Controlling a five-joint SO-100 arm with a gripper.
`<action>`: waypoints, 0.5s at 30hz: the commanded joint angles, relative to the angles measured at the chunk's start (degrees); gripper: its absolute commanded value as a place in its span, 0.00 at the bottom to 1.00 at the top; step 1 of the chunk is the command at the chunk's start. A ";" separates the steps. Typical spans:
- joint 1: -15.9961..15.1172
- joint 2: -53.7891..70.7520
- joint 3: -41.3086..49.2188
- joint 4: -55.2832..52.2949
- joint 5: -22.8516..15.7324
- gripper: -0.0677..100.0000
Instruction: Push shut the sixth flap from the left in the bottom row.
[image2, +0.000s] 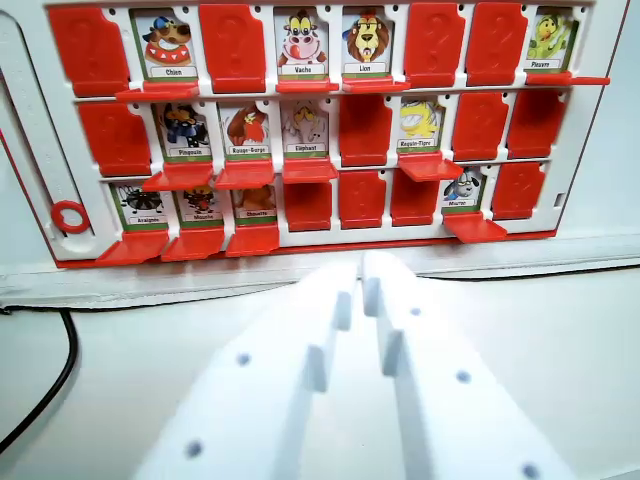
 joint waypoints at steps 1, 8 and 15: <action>-0.26 3.87 -7.56 -0.44 0.62 0.00; -0.35 3.96 -8.44 -0.79 1.23 0.00; -0.35 3.52 -8.79 -0.88 1.32 0.00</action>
